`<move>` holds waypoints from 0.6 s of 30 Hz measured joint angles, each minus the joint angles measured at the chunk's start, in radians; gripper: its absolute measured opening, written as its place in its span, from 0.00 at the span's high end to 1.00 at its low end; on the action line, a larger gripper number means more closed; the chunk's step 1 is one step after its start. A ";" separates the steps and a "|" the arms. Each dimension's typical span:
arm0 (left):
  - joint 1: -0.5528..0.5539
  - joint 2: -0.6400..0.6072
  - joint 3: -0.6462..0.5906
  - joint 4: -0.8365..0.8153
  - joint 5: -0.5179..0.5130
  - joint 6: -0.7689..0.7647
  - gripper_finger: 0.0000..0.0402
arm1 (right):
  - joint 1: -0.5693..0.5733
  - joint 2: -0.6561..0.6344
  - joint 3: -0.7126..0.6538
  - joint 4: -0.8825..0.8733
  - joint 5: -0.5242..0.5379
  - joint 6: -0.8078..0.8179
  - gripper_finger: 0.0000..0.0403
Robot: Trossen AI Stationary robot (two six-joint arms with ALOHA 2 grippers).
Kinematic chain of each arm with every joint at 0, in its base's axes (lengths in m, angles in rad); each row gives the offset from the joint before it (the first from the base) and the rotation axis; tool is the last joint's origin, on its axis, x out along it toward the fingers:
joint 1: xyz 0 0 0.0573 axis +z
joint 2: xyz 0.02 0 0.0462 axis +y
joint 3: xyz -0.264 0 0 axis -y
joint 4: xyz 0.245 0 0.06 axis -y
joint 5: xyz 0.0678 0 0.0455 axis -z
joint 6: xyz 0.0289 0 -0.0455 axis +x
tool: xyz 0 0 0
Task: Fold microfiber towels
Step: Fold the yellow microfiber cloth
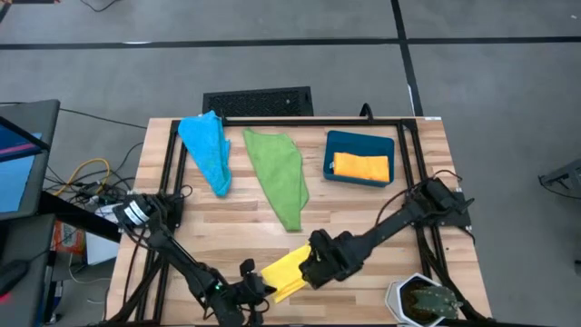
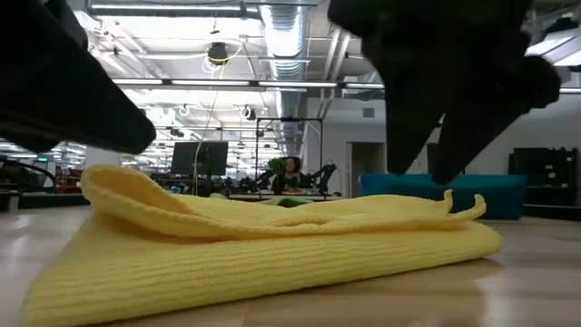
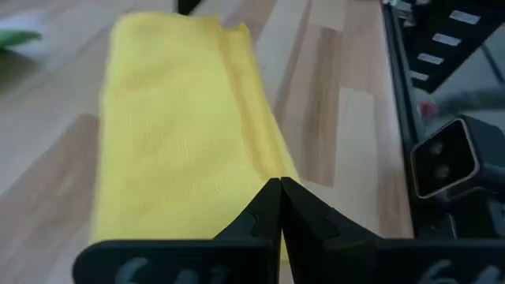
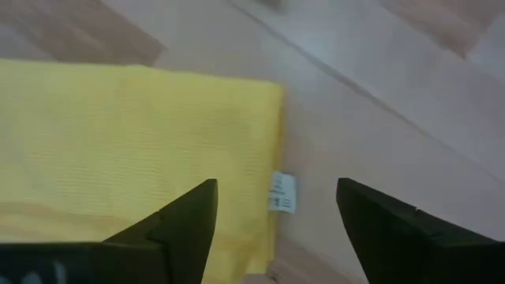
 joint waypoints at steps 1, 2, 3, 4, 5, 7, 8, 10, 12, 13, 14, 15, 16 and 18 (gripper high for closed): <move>0.005 0.007 0.000 0.005 0.008 0.000 1.00 | -0.007 0.000 -0.011 0.009 -0.016 -0.003 0.29; 0.006 0.012 0.000 0.004 0.013 0.000 1.00 | -0.014 0.000 -0.024 0.024 -0.030 -0.010 0.29; 0.007 0.018 0.000 0.005 0.028 0.000 1.00 | -0.018 0.000 -0.039 0.049 -0.041 -0.016 0.29; 0.008 0.024 0.000 0.009 0.033 0.000 1.00 | -0.020 0.000 -0.054 0.084 -0.047 -0.019 0.29; 0.008 0.031 0.000 0.015 0.042 -0.006 1.00 | -0.021 0.000 -0.066 0.112 -0.054 -0.019 0.29; 0.007 0.046 0.000 0.013 0.057 -0.022 1.00 | -0.022 0.000 -0.095 0.157 -0.067 -0.016 0.29; 0.007 0.056 0.000 0.016 0.072 -0.037 1.00 | -0.021 0.000 -0.112 0.172 -0.071 -0.006 0.29; 0.005 0.076 0.000 0.011 0.089 -0.065 1.00 | -0.021 0.000 -0.136 0.184 -0.080 0.016 0.29; 0.006 0.094 0.002 0.022 0.101 -0.089 1.00 | -0.021 0.000 -0.149 0.192 -0.093 0.027 0.29; 0.006 0.103 0.004 0.026 0.107 -0.101 1.00 | -0.021 -0.001 -0.155 0.197 -0.098 0.028 0.29; 0.006 0.109 0.005 0.033 0.112 -0.110 1.00 | -0.021 -0.003 -0.163 0.209 -0.105 0.029 0.29; 0.006 0.118 0.005 0.037 0.115 -0.116 1.00 | -0.021 -0.006 -0.171 0.220 -0.112 0.029 0.29; 0.004 0.120 0.005 0.036 0.117 -0.127 1.00 | -0.022 -0.008 -0.178 0.230 -0.118 0.030 0.29; 0.001 0.121 0.005 0.032 0.118 -0.131 1.00 | -0.022 -0.008 -0.182 0.238 -0.126 0.032 0.29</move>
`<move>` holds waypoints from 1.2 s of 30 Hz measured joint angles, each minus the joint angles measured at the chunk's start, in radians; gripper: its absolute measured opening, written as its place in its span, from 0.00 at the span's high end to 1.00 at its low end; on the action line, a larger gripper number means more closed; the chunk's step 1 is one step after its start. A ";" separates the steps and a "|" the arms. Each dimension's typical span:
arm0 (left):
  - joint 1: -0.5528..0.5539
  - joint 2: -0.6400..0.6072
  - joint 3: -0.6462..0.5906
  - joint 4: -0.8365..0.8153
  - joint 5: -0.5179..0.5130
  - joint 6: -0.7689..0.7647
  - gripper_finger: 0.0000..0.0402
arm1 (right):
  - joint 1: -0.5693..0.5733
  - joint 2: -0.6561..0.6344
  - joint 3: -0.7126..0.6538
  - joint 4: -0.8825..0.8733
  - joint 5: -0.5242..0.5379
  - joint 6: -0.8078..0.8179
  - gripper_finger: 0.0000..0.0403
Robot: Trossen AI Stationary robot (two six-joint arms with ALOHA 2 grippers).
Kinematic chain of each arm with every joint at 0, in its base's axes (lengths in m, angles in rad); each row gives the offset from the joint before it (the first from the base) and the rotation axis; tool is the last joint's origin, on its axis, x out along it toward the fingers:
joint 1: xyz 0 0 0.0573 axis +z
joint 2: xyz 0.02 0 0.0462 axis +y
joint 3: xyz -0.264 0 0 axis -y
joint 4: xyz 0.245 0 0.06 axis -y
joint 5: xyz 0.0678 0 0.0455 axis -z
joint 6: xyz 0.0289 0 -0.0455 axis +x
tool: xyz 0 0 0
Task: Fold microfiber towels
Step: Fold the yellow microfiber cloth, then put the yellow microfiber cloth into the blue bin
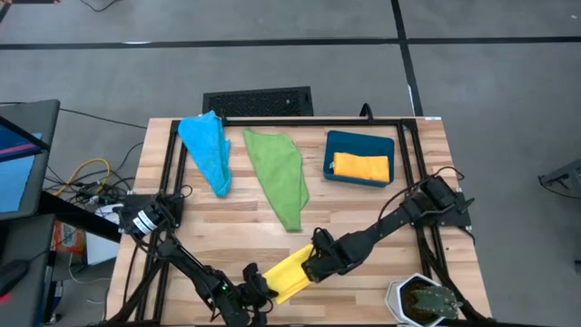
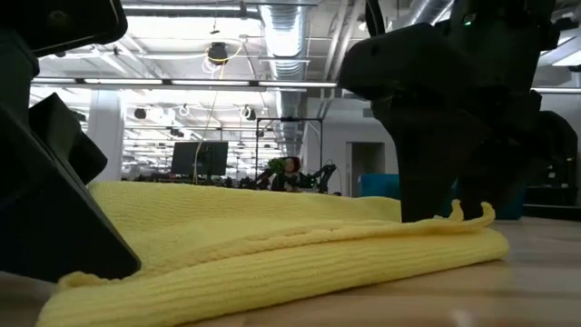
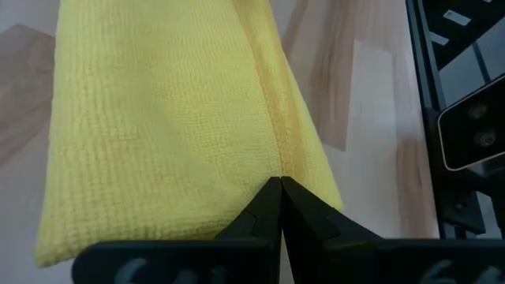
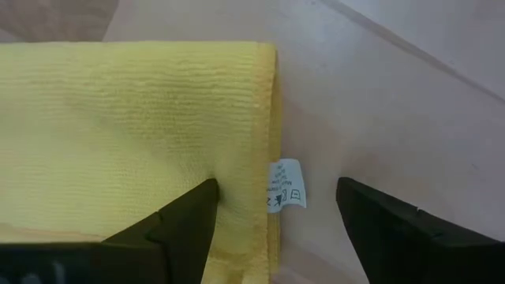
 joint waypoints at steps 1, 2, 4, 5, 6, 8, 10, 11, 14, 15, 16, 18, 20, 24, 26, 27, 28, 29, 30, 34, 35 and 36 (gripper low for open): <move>0.000 0.000 0.000 0.000 0.000 0.002 1.00 | -0.002 0.000 -0.001 0.001 -0.004 0.002 0.29; 0.000 0.001 0.000 -0.001 0.001 0.009 1.00 | -0.007 0.000 -0.003 0.003 -0.011 0.003 0.29; 0.000 0.002 -0.001 -0.003 0.005 0.012 1.00 | -0.014 0.000 -0.006 0.009 -0.027 -0.002 0.32; 0.000 0.002 -0.001 -0.004 0.010 0.012 1.00 | -0.017 0.000 -0.007 0.011 -0.028 -0.011 0.34; 0.003 0.002 -0.001 -0.006 0.016 0.012 1.00 | -0.021 0.001 -0.008 0.016 -0.030 -0.026 0.37; 0.006 0.003 -0.001 -0.007 0.026 0.012 1.00 | -0.026 0.002 -0.009 0.046 -0.036 -0.050 0.45; 0.007 0.003 -0.002 -0.005 0.028 0.012 1.00 | -0.027 0.003 -0.009 0.067 -0.045 -0.078 0.55; 0.009 0.003 -0.002 -0.005 0.031 0.012 1.00 | -0.027 0.003 -0.009 0.078 -0.046 -0.090 0.61; 0.016 0.003 -0.002 -0.004 0.046 0.008 1.00 | -0.028 0.006 -0.009 0.112 -0.048 -0.128 0.77; 0.018 0.003 -0.002 -0.004 0.056 0.007 1.00 | -0.031 0.007 -0.009 0.122 -0.052 -0.140 0.82; 0.022 0.003 -0.002 -0.002 0.063 0.007 1.00 | -0.033 0.007 -0.010 0.136 -0.060 -0.154 0.87; 0.029 0.002 -0.002 -0.003 0.071 0.006 1.00 | -0.042 0.008 -0.015 0.161 -0.084 -0.176 0.94; 0.036 0.002 -0.002 -0.002 0.083 0.006 1.00 | -0.055 0.007 -0.016 0.160 -0.113 -0.189 0.95; 0.051 -0.023 -0.002 -0.027 0.150 0.004 1.00 | -0.073 -0.003 -0.016 0.138 -0.126 -0.212 0.95; 0.064 -0.056 -0.002 -0.067 0.193 0.013 1.00 | -0.086 -0.022 -0.020 0.096 -0.125 -0.241 0.95; 0.069 -0.075 -0.003 -0.101 0.199 0.026 1.00 | -0.094 -0.033 -0.020 0.092 -0.125 -0.260 0.95; 0.074 -0.100 -0.006 -0.144 0.198 0.042 1.00 | -0.106 -0.048 -0.019 0.081 -0.124 -0.281 0.95; 0.082 -0.124 -0.010 -0.190 0.187 0.058 1.00 | -0.117 -0.065 -0.017 0.062 -0.121 -0.304 0.95; 0.092 -0.146 -0.010 -0.230 0.181 0.068 1.00 | -0.131 -0.082 -0.017 0.041 -0.117 -0.327 0.95; 0.127 -0.275 -0.008 -0.395 0.119 0.072 1.00 | -0.202 -0.139 -0.020 -0.031 -0.099 -0.426 0.95; 0.136 -0.303 -0.008 -0.443 0.104 0.076 1.00 | -0.224 -0.157 -0.019 -0.048 -0.096 -0.451 0.95; 0.144 -0.331 -0.008 -0.486 0.089 0.081 1.00 | -0.247 -0.174 -0.020 -0.065 -0.092 -0.477 0.95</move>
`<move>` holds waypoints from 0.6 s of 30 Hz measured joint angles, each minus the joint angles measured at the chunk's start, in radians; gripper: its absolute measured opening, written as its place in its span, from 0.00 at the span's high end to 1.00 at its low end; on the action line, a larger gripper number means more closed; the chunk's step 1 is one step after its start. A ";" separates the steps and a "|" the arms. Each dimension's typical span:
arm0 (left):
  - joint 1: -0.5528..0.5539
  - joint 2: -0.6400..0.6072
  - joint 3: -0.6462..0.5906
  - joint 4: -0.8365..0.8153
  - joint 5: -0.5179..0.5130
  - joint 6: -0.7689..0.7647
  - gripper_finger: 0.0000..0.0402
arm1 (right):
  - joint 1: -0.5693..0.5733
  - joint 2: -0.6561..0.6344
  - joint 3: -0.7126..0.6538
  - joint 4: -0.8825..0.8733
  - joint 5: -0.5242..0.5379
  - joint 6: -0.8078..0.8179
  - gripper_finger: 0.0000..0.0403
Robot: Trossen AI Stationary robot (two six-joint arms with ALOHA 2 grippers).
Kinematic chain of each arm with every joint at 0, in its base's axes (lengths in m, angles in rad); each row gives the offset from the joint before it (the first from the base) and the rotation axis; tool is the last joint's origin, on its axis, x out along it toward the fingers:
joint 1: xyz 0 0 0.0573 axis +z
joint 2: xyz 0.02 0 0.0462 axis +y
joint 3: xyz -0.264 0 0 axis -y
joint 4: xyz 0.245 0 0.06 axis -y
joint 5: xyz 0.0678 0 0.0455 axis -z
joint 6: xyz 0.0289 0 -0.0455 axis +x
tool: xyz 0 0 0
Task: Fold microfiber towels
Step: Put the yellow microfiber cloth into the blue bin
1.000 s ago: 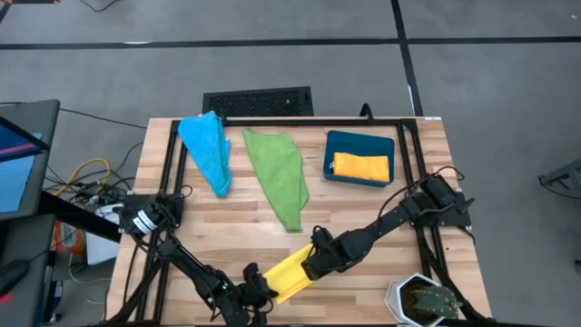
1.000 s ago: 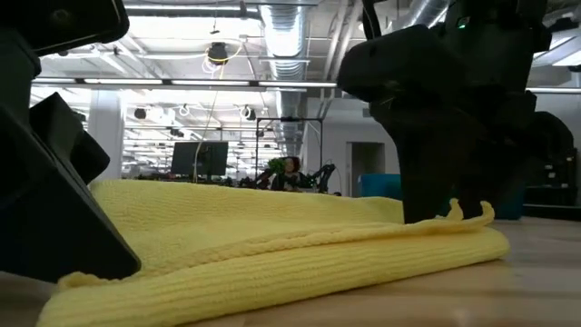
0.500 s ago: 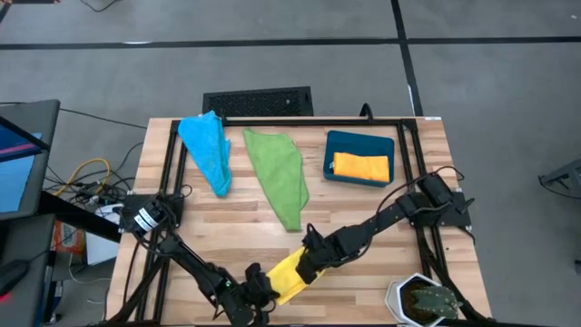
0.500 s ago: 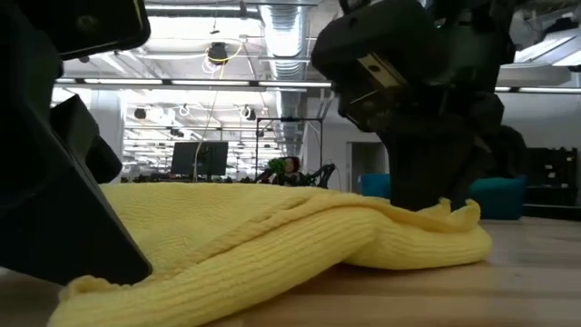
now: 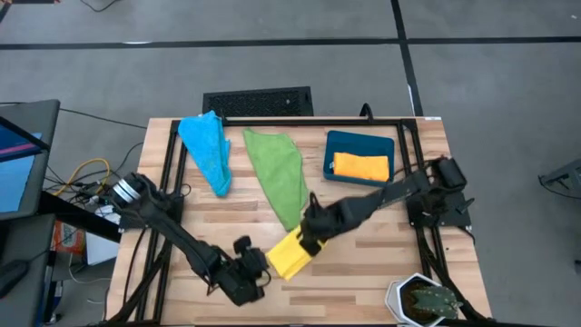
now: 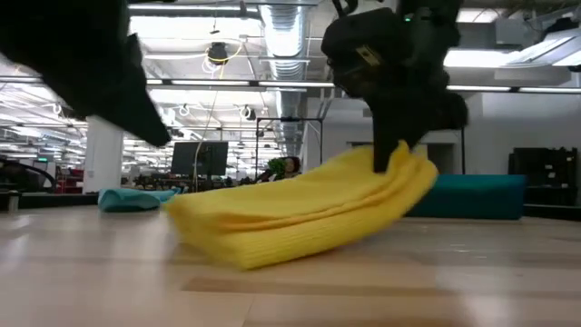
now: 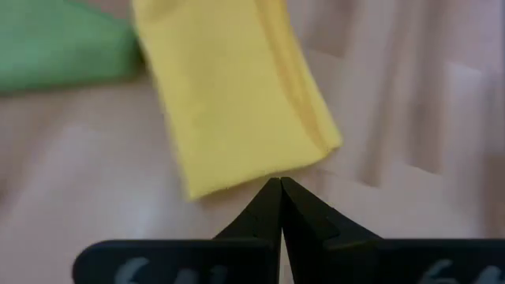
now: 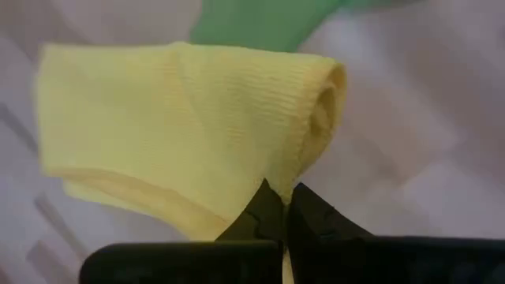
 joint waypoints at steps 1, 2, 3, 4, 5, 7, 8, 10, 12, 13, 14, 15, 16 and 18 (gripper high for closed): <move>0.007 -0.025 -0.001 -0.035 -0.015 0.006 1.00 | -0.023 -0.018 0.000 -0.009 0.006 -0.026 0.95; 0.015 -0.049 -0.001 -0.061 -0.030 0.014 1.00 | -0.048 -0.034 0.000 -0.021 0.012 -0.053 0.95; 0.021 -0.075 -0.001 -0.084 -0.045 0.020 1.00 | -0.075 -0.050 0.000 -0.031 0.014 -0.080 0.95; 0.024 -0.101 0.000 -0.115 -0.064 0.025 1.00 | -0.104 -0.066 0.000 -0.033 0.014 -0.106 0.95; 0.029 -0.122 0.000 -0.140 -0.078 0.025 1.00 | -0.133 -0.085 0.000 -0.043 0.014 -0.129 0.95; 0.036 -0.155 0.001 -0.183 -0.107 0.025 1.00 | -0.196 -0.124 0.001 -0.063 0.017 -0.172 0.95; 0.037 -0.172 0.001 -0.212 -0.124 0.028 1.00 | -0.229 -0.141 0.002 -0.060 0.017 -0.193 0.95; 0.043 -0.200 0.001 -0.244 -0.167 0.054 1.00 | -0.299 -0.172 0.002 -0.075 0.018 -0.229 0.95; 0.048 -0.219 0.002 -0.293 -0.206 0.088 1.00 | -0.373 -0.198 0.002 -0.076 0.020 -0.247 0.95; 0.052 -0.227 0.002 -0.320 -0.222 0.109 1.00 | -0.407 -0.210 0.002 -0.082 0.023 -0.253 0.95; 0.060 -0.233 0.002 -0.336 -0.236 0.131 1.00 | -0.439 -0.220 0.002 -0.097 0.033 -0.257 0.95; 0.066 -0.237 0.002 -0.351 -0.247 0.151 1.00 | -0.469 -0.231 0.002 -0.112 0.048 -0.257 0.95; 0.073 -0.241 0.002 -0.378 -0.254 0.172 1.00 | -0.499 -0.240 0.002 -0.118 0.061 -0.257 0.95; 0.093 -0.245 0.002 -0.419 -0.259 0.214 1.00 | -0.551 -0.255 0.002 -0.142 0.069 -0.254 0.95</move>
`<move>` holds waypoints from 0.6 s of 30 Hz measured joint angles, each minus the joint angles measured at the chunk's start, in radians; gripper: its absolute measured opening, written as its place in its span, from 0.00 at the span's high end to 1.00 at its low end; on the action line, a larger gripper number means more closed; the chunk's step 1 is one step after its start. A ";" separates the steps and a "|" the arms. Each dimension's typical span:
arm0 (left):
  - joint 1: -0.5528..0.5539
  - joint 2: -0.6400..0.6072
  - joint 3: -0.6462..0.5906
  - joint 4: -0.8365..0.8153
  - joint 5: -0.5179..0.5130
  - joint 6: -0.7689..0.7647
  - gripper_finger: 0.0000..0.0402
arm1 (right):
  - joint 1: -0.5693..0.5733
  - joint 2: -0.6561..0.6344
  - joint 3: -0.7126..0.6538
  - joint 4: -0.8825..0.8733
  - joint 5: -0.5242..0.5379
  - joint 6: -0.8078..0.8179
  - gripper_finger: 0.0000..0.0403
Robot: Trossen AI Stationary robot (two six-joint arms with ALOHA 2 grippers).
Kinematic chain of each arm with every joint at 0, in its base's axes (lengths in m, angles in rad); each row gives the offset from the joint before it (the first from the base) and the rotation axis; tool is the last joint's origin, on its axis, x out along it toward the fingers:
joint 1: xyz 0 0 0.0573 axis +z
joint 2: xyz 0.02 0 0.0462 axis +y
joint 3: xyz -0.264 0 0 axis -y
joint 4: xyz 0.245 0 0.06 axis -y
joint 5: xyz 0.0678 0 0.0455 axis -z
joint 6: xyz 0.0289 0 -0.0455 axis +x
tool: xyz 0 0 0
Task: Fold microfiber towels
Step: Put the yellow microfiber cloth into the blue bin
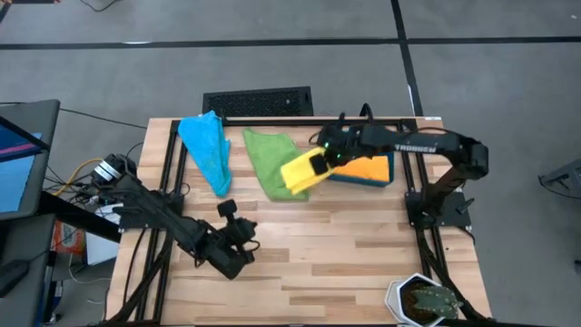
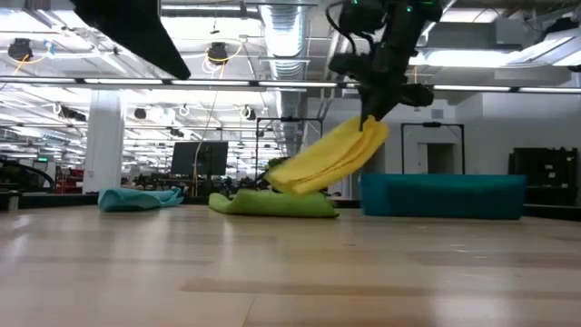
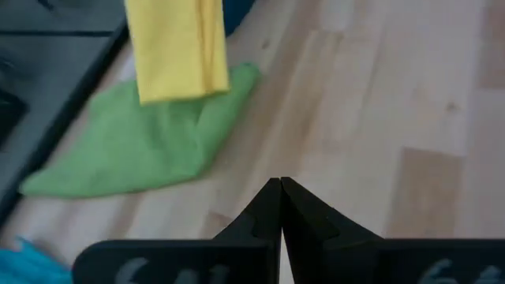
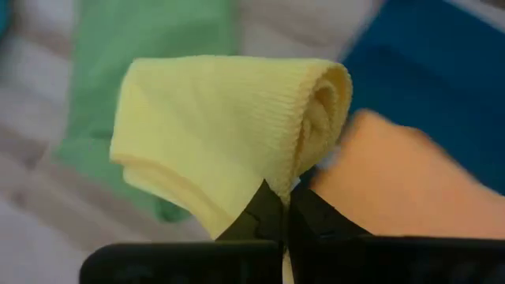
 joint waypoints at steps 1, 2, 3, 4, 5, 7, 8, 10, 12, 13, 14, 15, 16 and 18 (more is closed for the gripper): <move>0.012 0.000 0.000 -0.014 -0.001 0.018 1.00 | -0.026 -0.008 0.000 -0.025 0.000 0.008 0.95; 0.025 -0.003 0.000 -0.039 -0.002 0.031 1.00 | -0.047 -0.016 0.000 -0.043 0.000 0.018 0.95; 0.039 -0.008 0.000 -0.062 -0.001 0.047 1.00 | -0.065 -0.023 0.000 -0.055 0.000 0.025 0.95; 0.057 -0.014 0.000 -0.068 -0.001 0.065 1.00 | -0.081 -0.033 0.000 -0.082 0.003 0.034 0.95; 0.074 -0.020 0.000 -0.069 -0.001 0.088 1.00 | -0.093 -0.043 0.000 -0.118 0.007 0.044 0.95; 0.102 -0.032 0.000 -0.083 0.002 0.142 1.00 | -0.111 -0.065 0.001 -0.171 0.026 0.065 0.95; 0.117 -0.038 0.000 -0.081 0.003 0.168 1.00 | -0.116 -0.073 0.002 -0.212 0.036 0.074 0.95; 0.140 -0.050 0.000 -0.078 0.000 0.205 1.00 | -0.126 -0.085 0.000 -0.307 0.052 0.093 0.95; 0.155 -0.061 0.000 -0.077 -0.002 0.234 1.00 | -0.132 -0.092 0.000 -0.384 0.075 0.112 0.95; 0.163 -0.066 0.000 -0.076 -0.004 0.246 1.00 | -0.132 -0.095 0.000 -0.422 0.091 0.118 0.95; 0.169 -0.071 0.000 -0.076 -0.005 0.261 1.00 | -0.132 -0.097 0.000 -0.447 0.110 0.121 0.95; 0.174 -0.073 0.000 -0.074 -0.009 0.274 1.00 | -0.132 -0.098 0.001 -0.462 0.125 0.127 0.95; 0.180 -0.074 0.000 -0.069 -0.012 0.287 1.00 | -0.133 -0.098 0.001 -0.475 0.135 0.128 0.95; 0.190 -0.074 0.000 -0.063 -0.012 0.309 1.00 | -0.141 -0.097 0.000 -0.480 0.139 0.127 0.95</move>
